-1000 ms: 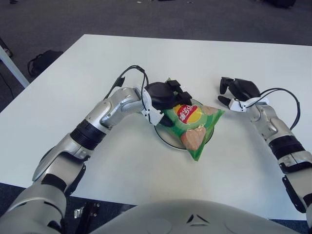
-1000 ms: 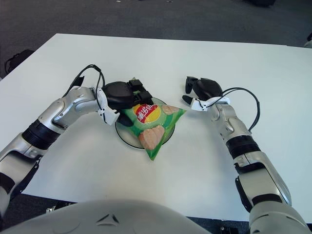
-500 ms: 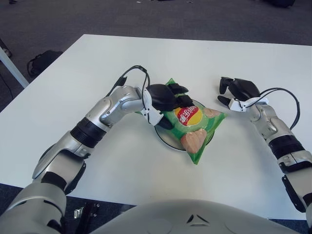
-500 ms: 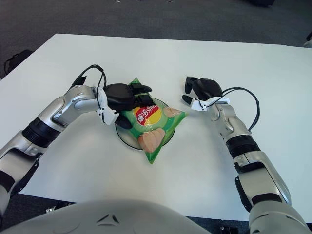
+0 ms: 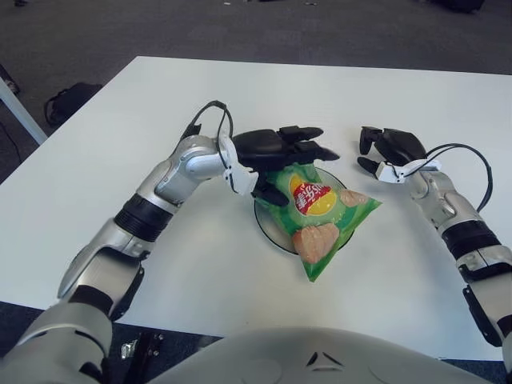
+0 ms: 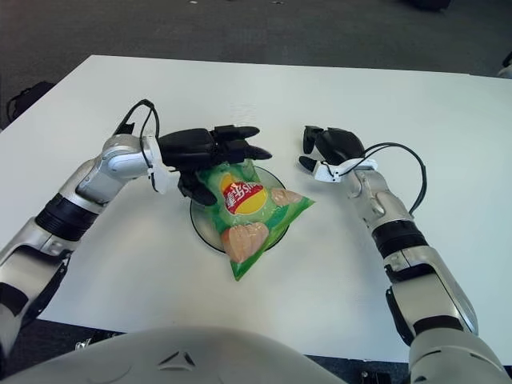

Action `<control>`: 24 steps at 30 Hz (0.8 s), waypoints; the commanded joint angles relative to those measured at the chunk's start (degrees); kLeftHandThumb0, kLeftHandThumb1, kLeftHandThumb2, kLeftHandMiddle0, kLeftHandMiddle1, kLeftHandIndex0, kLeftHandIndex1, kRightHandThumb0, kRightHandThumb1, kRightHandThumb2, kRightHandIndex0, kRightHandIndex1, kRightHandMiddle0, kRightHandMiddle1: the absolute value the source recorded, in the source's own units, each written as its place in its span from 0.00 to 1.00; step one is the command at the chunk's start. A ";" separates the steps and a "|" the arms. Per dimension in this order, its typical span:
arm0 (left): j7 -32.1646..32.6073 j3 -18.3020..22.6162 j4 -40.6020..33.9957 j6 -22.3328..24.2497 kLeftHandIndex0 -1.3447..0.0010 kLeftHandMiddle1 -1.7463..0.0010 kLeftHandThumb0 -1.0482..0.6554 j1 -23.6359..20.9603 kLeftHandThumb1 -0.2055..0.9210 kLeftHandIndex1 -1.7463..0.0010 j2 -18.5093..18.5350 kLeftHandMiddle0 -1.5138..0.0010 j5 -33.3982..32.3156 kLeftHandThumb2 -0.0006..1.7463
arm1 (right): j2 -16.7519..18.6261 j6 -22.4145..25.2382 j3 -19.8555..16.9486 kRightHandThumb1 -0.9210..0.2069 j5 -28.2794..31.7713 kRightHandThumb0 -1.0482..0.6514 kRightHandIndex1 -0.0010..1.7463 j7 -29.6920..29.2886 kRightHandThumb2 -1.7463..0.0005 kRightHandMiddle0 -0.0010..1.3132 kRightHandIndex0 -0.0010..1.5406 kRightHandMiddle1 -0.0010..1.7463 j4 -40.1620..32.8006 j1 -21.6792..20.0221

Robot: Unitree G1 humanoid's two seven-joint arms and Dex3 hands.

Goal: Put the snack into the plate.

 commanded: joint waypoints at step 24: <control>-9.94 15.62 7.17 7.51 1.00 0.95 0.15 -0.89 0.70 0.59 -3.00 0.89 -31.10 0.40 | 2.08 1.68 3.84 0.39 -2.03 0.61 0.99 2.20 0.36 0.29 0.26 0.99 5.65 4.99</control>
